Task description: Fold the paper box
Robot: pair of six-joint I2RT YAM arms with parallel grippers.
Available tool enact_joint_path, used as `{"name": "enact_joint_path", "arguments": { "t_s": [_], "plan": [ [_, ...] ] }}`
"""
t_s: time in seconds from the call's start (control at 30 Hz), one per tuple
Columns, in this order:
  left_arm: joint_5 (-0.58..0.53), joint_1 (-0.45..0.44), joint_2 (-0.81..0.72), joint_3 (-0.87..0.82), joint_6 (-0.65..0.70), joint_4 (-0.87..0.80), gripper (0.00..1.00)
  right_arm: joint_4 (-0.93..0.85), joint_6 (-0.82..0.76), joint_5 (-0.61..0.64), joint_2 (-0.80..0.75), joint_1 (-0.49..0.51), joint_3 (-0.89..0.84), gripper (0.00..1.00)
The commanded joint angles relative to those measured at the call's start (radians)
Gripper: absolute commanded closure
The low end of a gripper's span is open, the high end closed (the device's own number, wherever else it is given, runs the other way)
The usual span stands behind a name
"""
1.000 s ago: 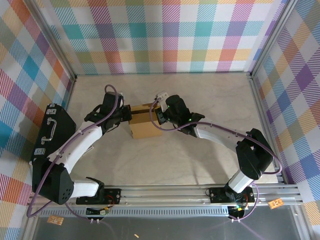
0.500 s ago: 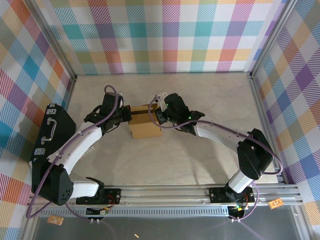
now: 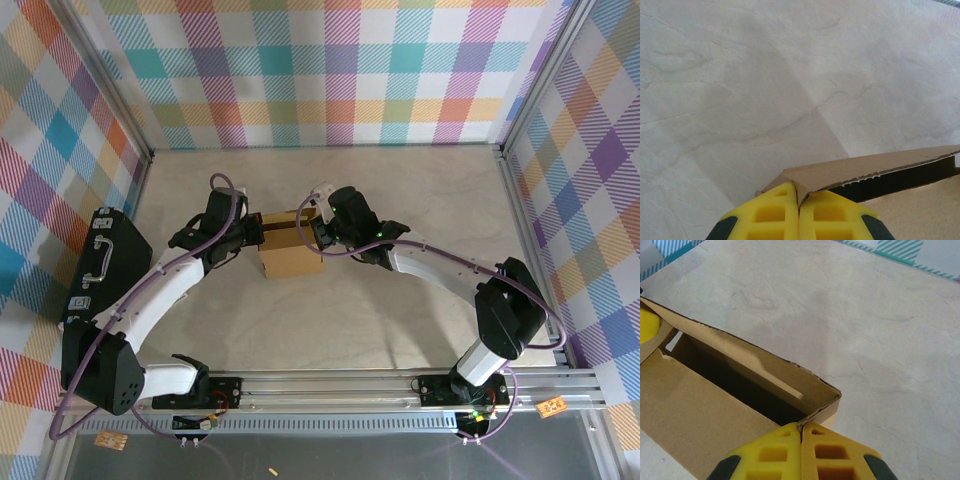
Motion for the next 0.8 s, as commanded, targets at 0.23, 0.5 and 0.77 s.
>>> {"name": "enact_joint_path", "arguments": {
  "t_s": [0.23,0.5,0.77],
  "plan": [
    [0.115,-0.053,-0.005,-0.029,0.009,-0.025,1.00,-0.073,-0.050,-0.103,-0.013,0.025,-0.004,0.98],
    [0.107,-0.058,-0.006,-0.032,0.012,-0.025,1.00,-0.090,-0.076,-0.121,-0.020,0.016,-0.013,0.98],
    [0.101,-0.060,-0.013,-0.030,0.017,-0.031,1.00,-0.107,-0.140,-0.121,-0.026,0.006,-0.010,0.98]
  ]
}}
